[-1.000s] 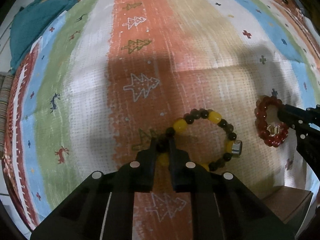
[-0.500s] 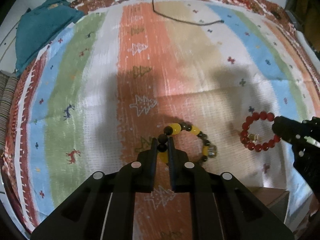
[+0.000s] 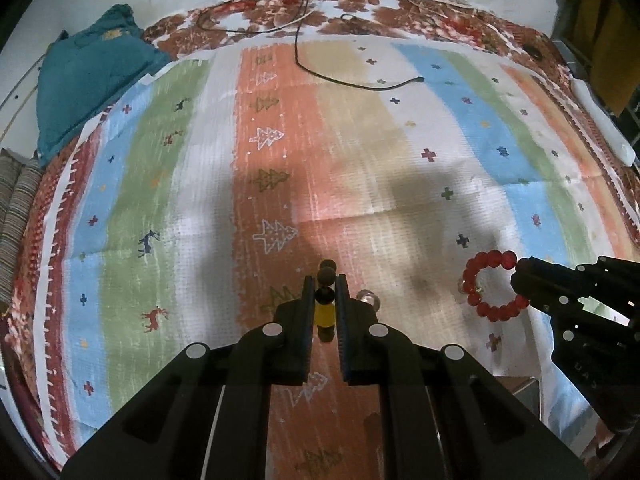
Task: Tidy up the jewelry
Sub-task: 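Lift and carry both bracelets with both tools over the tin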
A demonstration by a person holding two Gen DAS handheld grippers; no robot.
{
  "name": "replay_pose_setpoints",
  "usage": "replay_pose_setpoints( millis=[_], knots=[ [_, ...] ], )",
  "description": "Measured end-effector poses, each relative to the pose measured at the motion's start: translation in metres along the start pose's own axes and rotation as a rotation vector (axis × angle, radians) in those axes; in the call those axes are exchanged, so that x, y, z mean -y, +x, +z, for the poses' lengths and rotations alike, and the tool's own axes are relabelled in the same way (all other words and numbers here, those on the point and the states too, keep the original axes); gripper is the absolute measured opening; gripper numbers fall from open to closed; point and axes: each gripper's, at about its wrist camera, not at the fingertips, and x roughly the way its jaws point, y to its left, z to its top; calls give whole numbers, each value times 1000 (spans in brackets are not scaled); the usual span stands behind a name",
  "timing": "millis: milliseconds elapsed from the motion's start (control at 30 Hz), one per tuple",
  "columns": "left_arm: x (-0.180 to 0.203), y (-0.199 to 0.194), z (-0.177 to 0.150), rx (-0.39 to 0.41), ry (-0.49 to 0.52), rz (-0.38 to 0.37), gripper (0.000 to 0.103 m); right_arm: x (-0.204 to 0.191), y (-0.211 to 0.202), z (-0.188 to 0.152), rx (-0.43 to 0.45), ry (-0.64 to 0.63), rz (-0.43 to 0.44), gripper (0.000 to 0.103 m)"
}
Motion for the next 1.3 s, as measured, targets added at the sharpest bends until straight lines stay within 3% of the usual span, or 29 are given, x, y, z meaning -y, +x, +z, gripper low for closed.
replay_pose_setpoints(
  millis=[767, 1300],
  knots=[
    [15, -56, -15, 103, 0, -93, 9, 1, -49, -18, 117, 33, 32, 14],
    [25, -111, -44, 220, 30, -167, 9, -14, -85, -38, 194, -4, 55, 14]
  ],
)
